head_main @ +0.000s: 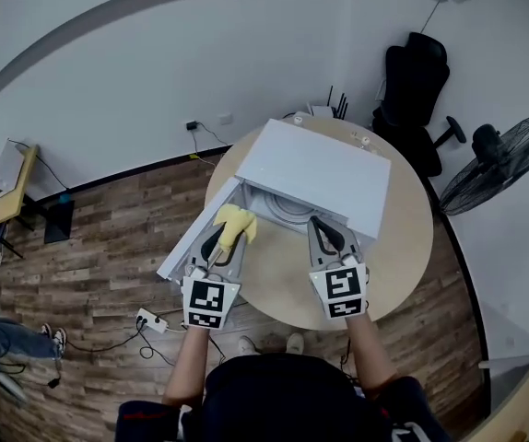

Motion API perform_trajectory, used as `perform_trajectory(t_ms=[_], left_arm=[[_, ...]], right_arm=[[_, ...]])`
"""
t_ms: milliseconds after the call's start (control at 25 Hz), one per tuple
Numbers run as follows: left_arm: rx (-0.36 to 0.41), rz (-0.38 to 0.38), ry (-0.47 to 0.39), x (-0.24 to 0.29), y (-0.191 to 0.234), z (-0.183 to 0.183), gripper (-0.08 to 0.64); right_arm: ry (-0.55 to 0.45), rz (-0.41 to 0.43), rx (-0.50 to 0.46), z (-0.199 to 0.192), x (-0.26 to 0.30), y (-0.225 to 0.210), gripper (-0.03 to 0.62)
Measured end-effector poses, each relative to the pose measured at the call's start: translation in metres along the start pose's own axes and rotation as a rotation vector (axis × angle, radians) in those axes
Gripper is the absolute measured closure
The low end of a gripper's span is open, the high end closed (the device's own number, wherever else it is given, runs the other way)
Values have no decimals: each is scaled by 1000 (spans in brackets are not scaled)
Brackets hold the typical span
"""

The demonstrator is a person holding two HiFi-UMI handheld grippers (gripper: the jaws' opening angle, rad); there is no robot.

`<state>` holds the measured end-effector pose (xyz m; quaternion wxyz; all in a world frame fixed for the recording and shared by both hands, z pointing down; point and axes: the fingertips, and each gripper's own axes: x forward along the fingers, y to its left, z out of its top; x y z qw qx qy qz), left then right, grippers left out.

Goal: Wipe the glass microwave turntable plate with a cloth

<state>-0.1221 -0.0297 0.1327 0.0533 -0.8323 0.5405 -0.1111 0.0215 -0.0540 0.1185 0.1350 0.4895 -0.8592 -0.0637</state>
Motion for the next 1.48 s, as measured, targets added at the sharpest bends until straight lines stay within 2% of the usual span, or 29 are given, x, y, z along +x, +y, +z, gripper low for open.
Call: perform_trajectory(t_ms=[320,680,1000,1480], left_arm=[[-26,43,-60,-27,-4,12,433],[11,39,-112,-39,-9,38,433],[19,19,-116,-44,-12,39,433],[16,30,-120,-48,-13,44,433]], right_arm=[[-37,14,58,-3,-18,0,582],[-62,19,14,7,-26,5,583],[-66,23,5,10,-26,12,583],[-75,28,-7,18,-28,17,582]])
